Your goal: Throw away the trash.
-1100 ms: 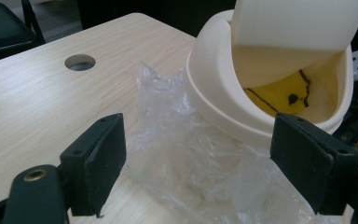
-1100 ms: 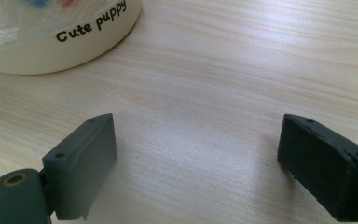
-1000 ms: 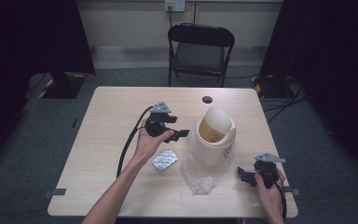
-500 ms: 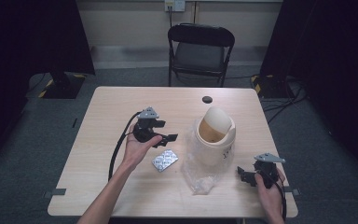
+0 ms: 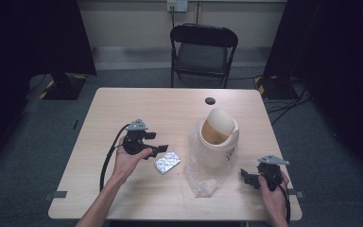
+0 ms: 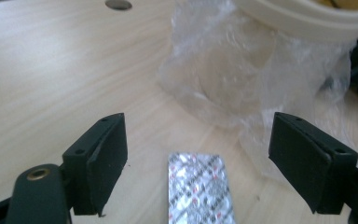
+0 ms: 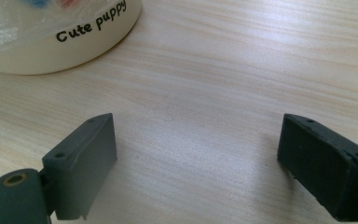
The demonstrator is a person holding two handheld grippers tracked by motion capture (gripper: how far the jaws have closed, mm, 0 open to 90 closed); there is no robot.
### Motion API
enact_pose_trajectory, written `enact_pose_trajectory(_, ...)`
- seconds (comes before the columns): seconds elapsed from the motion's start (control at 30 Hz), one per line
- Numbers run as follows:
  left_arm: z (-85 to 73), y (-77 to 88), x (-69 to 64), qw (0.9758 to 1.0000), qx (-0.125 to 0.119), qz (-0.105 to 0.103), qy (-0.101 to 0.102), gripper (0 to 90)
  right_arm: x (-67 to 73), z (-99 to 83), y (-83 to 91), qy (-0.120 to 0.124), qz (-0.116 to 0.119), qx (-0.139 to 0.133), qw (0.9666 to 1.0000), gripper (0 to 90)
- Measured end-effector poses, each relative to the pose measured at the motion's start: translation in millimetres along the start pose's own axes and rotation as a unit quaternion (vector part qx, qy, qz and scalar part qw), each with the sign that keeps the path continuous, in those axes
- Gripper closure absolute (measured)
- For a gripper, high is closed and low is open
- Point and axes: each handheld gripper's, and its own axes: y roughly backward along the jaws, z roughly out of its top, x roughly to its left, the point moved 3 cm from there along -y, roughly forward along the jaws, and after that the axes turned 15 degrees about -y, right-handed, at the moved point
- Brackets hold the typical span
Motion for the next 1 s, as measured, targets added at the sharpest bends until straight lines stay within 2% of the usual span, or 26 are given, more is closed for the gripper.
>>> enact_pose_trajectory(0.03, -3.5, 1.5, -0.7, 1.0000, 0.003, 0.005, -0.001, 19.1, 0.0, 0.0, 0.0, 0.000, 0.000, 0.000, 1.0000, 10.9)
enact_pose_trajectory(0.13, -12.5, 3.5, -2.1, 0.9999, 0.000, 0.000, 0.014, 19.1, 0.0, 0.0, 0.0, 0.000, 0.000, 0.000, 1.0000, 10.9)
enact_pose_trajectory(0.17, -16.6, 3.6, -3.3, 0.9999, 0.007, 0.001, 0.013, 19.1, 0.0, 0.0, 0.0, 0.000, 0.000, 0.000, 1.0000, 10.9)
enact_pose_trajectory(0.27, -25.7, -0.1, -8.7, 0.9995, 0.031, 0.005, -0.003, 19.1, 0.0, 0.0, 0.0, 0.000, 0.000, 0.000, 1.0000, 10.9)
enact_pose_trajectory(0.37, -37.2, -6.1, -15.0, 0.9991, 0.042, -0.005, -0.006, 19.1, 0.0, 0.0, 0.0, 0.000, 0.000, 0.000, 1.0000, 10.9)
enact_pose_trajectory(0.47, -45.6, -13.4, -17.6, 0.9982, 0.056, -0.021, 0.003, 18.7, 0.0, 0.0, 0.0, 0.000, 0.000, 0.000, 1.0000, 10.8)
enact_pose_trajectory(0.53, -48.9, -17.8, -19.7, 0.9981, 0.056, -0.024, 0.006, 17.6, 0.0, 0.0, 0.0, 0.000, 0.000, 0.000, 1.0000, 10.9)
enact_pose_trajectory(0.63, -54.2, -25.6, -20.6, 0.9971, 0.072, -0.023, 0.010, 17.6, 0.0, 0.0, 0.0, 0.000, 0.000, 0.000, 1.0000, 10.8)
enact_pose_trajectory(0.73, -57.5, -30.5, -20.6, 0.9969, 0.071, -0.028, 0.019, 17.6, 0.0, 0.0, 0.0, 0.000, 0.000, 0.000, 1.0000, 10.9)
enact_pose_trajectory(0.77, -57.9, -32.0, -20.8, 0.9966, 0.077, -0.025, 0.012, 17.6, 0.0, 0.0, 0.0, 0.000, 0.000, 0.000, 1.0000, 10.9)
enact_pose_trajectory(0.83, -57.6, -34.5, -21.4, 0.9968, 0.074, -0.028, 0.014, 17.3, 0.0, 0.0, 0.0, 0.000, 0.000, 0.000, 1.0000, 10.8)
enact_pose_trajectory(0.9, -57.1, -38.4, -22.0, 0.9960, 0.087, -0.020, -0.003, 17.4, 0.0, 0.0, 0.0, 0.000, 0.000, 0.000, 1.0000, 10.9)
enact_pose_trajectory(1.0, -55.3, -43.1, -24.6, 0.9960, 0.086, -0.015, -0.018, 17.2, 0.0, 0.0, 0.0, 0.000, 0.000, 0.000, 1.0000, 10.8)
